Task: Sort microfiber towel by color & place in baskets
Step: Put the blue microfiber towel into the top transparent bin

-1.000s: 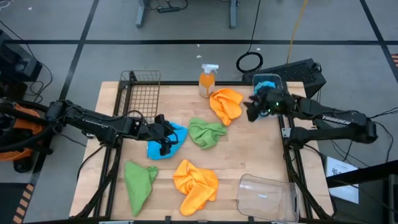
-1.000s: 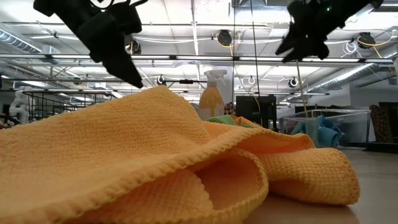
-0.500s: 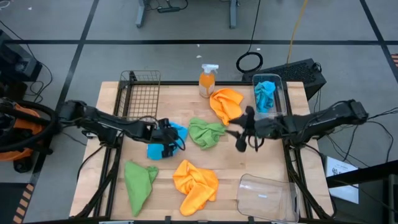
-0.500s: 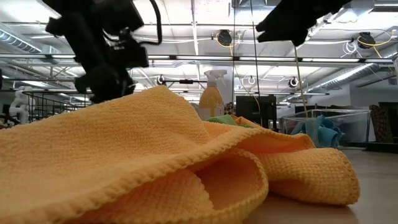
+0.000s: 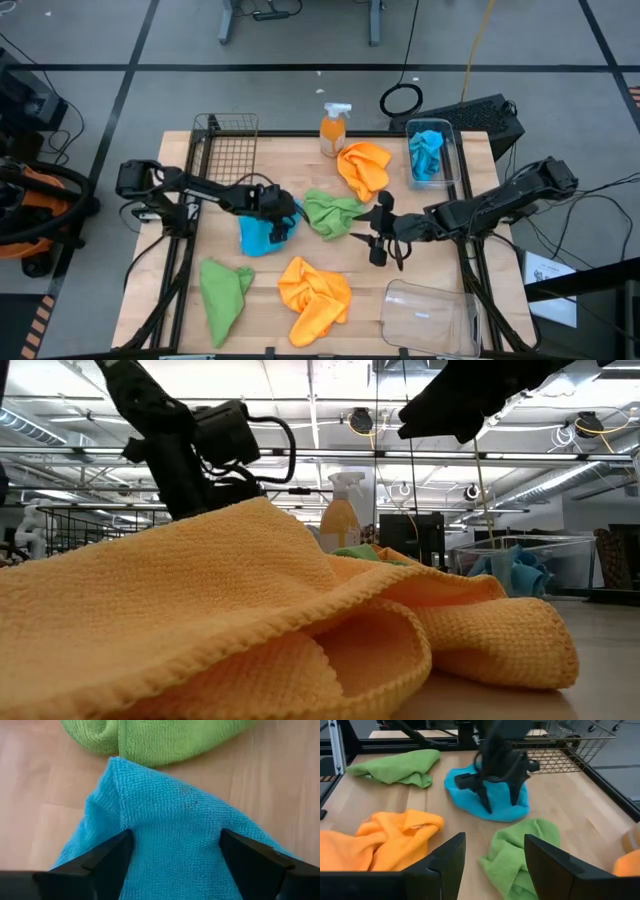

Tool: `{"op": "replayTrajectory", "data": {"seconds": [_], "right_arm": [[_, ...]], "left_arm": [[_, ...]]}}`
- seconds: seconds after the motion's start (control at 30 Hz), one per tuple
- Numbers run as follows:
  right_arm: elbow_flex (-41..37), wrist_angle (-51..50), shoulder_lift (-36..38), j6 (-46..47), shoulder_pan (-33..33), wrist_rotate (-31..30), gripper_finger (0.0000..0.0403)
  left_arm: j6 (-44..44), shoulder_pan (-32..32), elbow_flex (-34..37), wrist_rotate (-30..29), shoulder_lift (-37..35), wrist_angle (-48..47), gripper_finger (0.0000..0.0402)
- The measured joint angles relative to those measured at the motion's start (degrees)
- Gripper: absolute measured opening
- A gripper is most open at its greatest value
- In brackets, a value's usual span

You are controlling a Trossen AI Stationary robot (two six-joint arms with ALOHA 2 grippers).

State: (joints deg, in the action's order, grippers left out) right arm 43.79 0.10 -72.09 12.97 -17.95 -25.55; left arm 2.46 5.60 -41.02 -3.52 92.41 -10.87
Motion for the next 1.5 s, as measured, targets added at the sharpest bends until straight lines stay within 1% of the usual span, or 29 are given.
{"op": "replayTrajectory", "data": {"seconds": [0.1,0.17,0.23,0.3,0.4,0.43,0.5,0.63,0.73,0.9,1.03,1.1,1.23,1.33,1.5], "right_arm": [[0.0,1.0,-0.9,0.0,-0.6,0.0,0.0192],[0.0,1.9,-1.4,0.0,-1.0,0.0,0.0192],[0.0,2.2,-1.9,0.6,-1.4,0.0,0.0192],[0.0,1.6,-2.1,2.1,-1.5,0.0,0.0192],[0.0,2.0,-2.0,4.1,-1.7,-0.1,0.0192],[0.0,1.9,-2.0,4.6,-1.7,-0.2,0.0192],[0.0,2.0,-2.0,5.2,-1.7,-1.1,0.0192],[0.0,2.5,-2.6,6.2,-1.7,-3.4,0.0192],[0.0,4.0,-3.9,6.0,-1.7,-5.2,0.0192],[0.0,14.4,-8.9,3.8,-1.5,-6.0,0.0192],[0.1,26.2,-13.7,1.1,-0.8,-5.9,0.0197],[0.4,31.6,-16.3,0.9,0.1,-5.9,0.0208],[3.0,36.0,-20.6,1.3,1.6,-6.0,0.0247],[6.1,36.3,-23.2,0.9,2.6,-6.6,0.0282],[10.3,34.1,-25.4,0.8,3.5,-10.6,0.0326]], "left_arm": [[-0.4,1.6,0.0,3.6,1.3,1.0,0.0263],[-1.0,1.9,0.0,4.4,1.7,1.7,0.0226],[0.5,1.8,0.0,3.5,1.8,2.2,0.0180],[2.9,1.9,0.1,2.9,1.5,3.2,0.0124],[3.3,1.8,0.3,3.5,0.3,3.9,0.0039],[3.6,1.8,0.4,3.9,-0.3,4.2,0.0023],[4.3,1.8,0.4,4.1,-1.9,4.8,0.0019],[4.6,1.8,0.4,4.2,-6.9,4.9,0.0029],[4.5,1.0,0.4,4.2,-11.6,5.1,0.0021],[1.7,-1.7,0.3,3.9,-19.0,6.6,0.0015],[-0.4,-4.0,0.3,1.4,-22.9,7.7,0.0014],[-1.4,-5.1,0.3,0.6,-24.0,9.6,0.0014],[-3.9,-7.0,0.3,-0.2,-25.0,15.1,0.0013],[-6.1,-8.4,0.3,-0.2,-25.0,17.7,0.0013],[-7.4,-9.8,0.3,-0.3,-25.0,18.2,0.0013]]}}
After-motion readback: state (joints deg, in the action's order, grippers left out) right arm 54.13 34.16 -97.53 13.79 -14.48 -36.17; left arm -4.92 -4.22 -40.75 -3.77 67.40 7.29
